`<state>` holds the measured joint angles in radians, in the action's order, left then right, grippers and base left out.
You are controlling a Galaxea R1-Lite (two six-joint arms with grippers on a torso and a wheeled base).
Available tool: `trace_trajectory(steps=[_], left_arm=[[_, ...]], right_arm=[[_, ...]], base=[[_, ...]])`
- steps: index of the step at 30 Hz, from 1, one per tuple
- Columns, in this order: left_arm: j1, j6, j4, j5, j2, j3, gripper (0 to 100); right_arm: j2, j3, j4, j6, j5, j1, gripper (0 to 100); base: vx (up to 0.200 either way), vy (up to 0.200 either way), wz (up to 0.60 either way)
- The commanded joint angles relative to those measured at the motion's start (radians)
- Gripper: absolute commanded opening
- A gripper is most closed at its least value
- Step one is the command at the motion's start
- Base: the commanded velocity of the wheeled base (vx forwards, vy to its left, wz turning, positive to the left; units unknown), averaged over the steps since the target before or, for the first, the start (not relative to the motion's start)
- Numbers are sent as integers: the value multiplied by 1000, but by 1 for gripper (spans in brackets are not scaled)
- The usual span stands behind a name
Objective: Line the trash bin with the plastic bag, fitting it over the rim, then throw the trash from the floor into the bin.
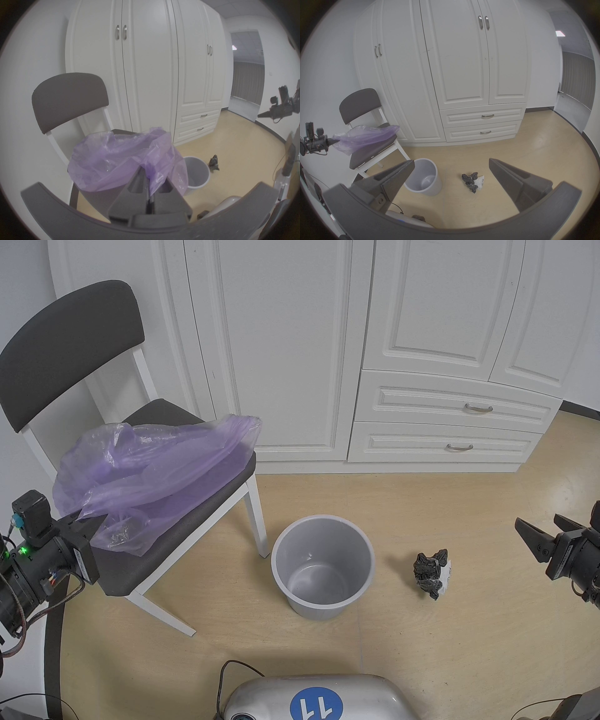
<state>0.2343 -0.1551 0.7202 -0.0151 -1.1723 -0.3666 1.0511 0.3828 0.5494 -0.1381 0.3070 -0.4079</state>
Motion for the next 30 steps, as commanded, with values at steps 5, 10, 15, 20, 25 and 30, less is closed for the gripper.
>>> trace_trajectory(steps=[5, 10, 15, 20, 25, 30], left_arm=[[165, 60, -1, 18, 95, -18, 0], [247, 83, 1, 43, 94, -28, 0], [304, 92, 53, 43, 88, -9, 0], [356, 88, 99, 43, 91, 11, 0], [382, 86, 100, 43, 95, 14, 0], [401, 80, 100, 43, 105, 15, 0]], right_arm=[[-5, -1, 4, 0, 1, 0, 100], [1, -2, 6, 2, 3, 0, 100], [-2, -1, 7, 3, 1, -2, 100], [-5, -7, 0, 35, 4, -5, 100], [-5, -18, 9, 66, 4, -8, 100], [-6, -16, 9, 64, 4, -11, 100]], base=[[0, 0, 0], [0, 0, 0], [0, 0, 0], [0, 0, 0], [0, 0, 0], [0, 0, 0]])
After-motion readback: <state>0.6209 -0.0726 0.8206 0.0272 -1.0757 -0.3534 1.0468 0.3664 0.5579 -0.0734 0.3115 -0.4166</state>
